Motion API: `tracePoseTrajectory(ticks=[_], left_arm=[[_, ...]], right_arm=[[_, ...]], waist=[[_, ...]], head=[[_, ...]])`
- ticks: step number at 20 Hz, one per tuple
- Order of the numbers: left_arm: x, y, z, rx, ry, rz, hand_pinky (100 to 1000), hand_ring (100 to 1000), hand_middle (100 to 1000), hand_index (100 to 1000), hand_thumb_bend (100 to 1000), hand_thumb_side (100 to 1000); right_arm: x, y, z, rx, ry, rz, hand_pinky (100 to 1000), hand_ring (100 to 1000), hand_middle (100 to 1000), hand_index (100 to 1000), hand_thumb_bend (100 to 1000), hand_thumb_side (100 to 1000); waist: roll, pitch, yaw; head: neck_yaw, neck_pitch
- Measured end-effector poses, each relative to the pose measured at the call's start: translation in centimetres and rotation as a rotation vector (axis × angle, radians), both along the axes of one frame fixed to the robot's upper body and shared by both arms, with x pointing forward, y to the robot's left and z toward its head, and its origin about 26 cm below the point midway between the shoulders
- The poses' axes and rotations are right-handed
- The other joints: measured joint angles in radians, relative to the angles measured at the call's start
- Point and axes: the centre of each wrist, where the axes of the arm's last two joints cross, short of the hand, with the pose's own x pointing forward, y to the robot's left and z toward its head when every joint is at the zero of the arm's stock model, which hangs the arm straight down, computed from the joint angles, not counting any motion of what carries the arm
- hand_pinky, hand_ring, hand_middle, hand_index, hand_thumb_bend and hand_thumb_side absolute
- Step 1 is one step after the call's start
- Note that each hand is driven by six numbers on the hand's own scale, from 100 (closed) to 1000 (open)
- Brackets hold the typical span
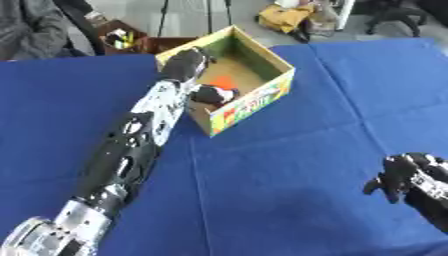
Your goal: Pick up objects on the table and place them in the box.
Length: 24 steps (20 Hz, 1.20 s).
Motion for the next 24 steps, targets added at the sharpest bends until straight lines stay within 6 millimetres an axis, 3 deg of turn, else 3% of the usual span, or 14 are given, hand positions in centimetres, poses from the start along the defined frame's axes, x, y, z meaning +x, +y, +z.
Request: tracePoseTrajectory(ticks=[5, 10, 11, 12, 17, 24], left_arm=[[-0.7, -0.5, 1.1, -0.133, -0.079, -0.118, 824, 801, 818, 847, 1000, 854], [-3.4, -0.5, 3.7, -0.452, -0.247, -0.302, 732, 751, 773, 789, 1000, 913], [-4.2, -0.2, 4.4, -0.518, -0.282, -0.335, 732, 751, 773, 789, 1000, 913], [-5.0, 0.2, 5.1, -0.578, -0.313, -0.364, 701, 716, 743, 771, 912, 927], [-9.5, 3.3, 7.2, -0.814, -0.427, -0.430, 670, 671, 697, 742, 823, 928], [-13.0, 7.0, 5.4, -0.978, -0.433, -0.313, 651, 647, 669, 722, 777, 910]], right_arm=[[0.0, 0.0, 0.0, 0.001, 0.000, -0.001, 584, 336, 335, 370, 100, 292], [0.0, -0.1, 0.0, 0.002, -0.003, -0.008, 585, 336, 334, 371, 100, 295], [0.0, -0.2, 0.0, 0.003, -0.005, -0.013, 585, 336, 334, 371, 100, 295], [0.0, -0.2, 0.0, 0.004, -0.005, -0.016, 585, 336, 334, 371, 100, 299], [0.0, -0.4, 0.1, 0.007, -0.007, -0.032, 585, 336, 334, 371, 100, 311], [0.0, -0.7, 0.1, 0.010, -0.011, -0.053, 585, 336, 333, 371, 100, 315]], waist=[[0.000, 0.000, 0.005], [0.002, 0.001, 0.017], [0.003, 0.001, 0.022], [0.004, 0.000, 0.027], [0.013, -0.007, 0.053], [0.013, -0.013, 0.074]], head=[[-0.001, -0.001], [-0.013, -0.007], [-0.017, -0.008], [-0.021, -0.008], [-0.043, -0.008], [-0.058, -0.008]])
